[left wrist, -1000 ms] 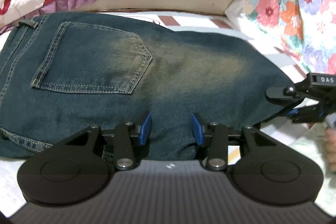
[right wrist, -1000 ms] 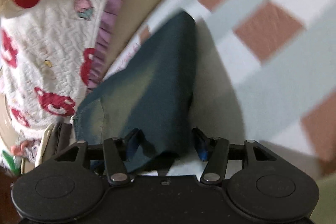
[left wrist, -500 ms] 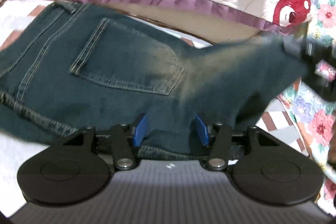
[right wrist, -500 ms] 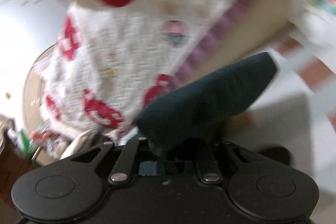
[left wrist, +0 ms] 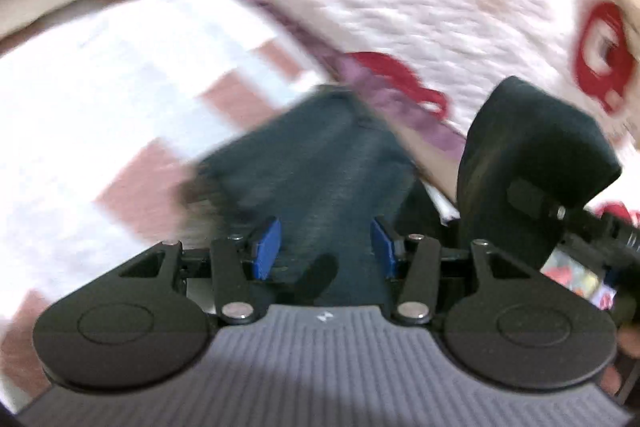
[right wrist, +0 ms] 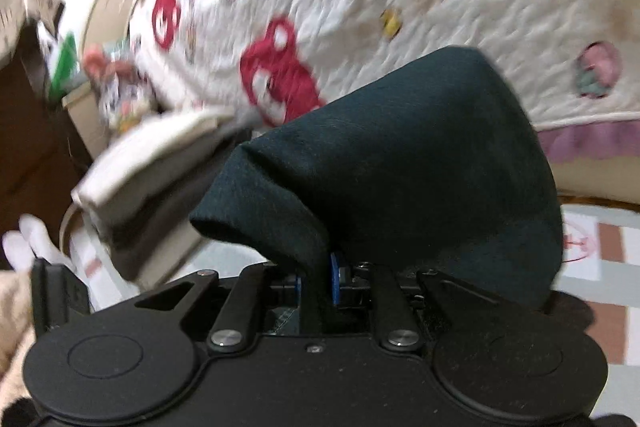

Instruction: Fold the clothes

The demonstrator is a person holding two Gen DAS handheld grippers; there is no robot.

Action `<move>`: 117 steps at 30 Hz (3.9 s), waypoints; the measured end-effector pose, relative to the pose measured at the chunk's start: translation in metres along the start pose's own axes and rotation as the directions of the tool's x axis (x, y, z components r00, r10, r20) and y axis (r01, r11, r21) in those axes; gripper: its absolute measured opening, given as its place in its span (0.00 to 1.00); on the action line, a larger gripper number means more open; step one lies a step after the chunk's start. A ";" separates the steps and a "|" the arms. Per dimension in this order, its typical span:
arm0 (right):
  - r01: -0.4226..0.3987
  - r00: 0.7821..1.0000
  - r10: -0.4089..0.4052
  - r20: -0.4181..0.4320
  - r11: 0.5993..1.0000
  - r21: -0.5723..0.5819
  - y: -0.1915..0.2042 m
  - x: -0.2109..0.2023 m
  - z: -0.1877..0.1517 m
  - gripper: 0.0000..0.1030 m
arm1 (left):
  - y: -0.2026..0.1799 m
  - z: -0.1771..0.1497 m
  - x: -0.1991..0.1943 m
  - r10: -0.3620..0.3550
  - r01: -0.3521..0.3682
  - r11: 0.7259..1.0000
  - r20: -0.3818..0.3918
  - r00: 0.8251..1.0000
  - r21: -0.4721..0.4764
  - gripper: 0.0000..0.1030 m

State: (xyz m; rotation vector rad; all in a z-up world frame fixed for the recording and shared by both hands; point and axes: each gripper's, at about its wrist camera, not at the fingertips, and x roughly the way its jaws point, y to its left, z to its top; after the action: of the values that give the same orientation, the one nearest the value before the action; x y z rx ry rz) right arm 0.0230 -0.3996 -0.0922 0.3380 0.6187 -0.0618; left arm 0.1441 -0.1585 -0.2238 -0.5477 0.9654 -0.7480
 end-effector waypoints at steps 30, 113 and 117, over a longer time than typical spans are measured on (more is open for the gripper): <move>-0.095 0.990 0.086 -0.116 0.993 -0.073 0.026 0.086 -0.039 0.20 | 0.021 0.021 -0.035 -0.016 0.036 0.995 0.205 0.979 -0.093 0.48; -0.030 0.982 0.025 -0.187 0.999 -0.024 -0.042 -0.014 -0.133 0.23 | -0.007 0.017 -0.014 0.315 -0.333 0.927 0.128 0.941 0.170 0.62; 0.005 0.995 0.015 -0.103 0.982 0.187 -0.081 -0.034 -0.130 0.47 | 0.018 0.018 -0.034 0.139 -0.132 0.988 0.105 0.985 -0.078 0.62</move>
State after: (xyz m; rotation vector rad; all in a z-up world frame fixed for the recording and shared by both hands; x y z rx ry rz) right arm -0.0903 -0.4348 -0.1957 0.5270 0.7168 -0.0985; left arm 0.1539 -0.1195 -0.2104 -0.5730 0.9192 -0.5577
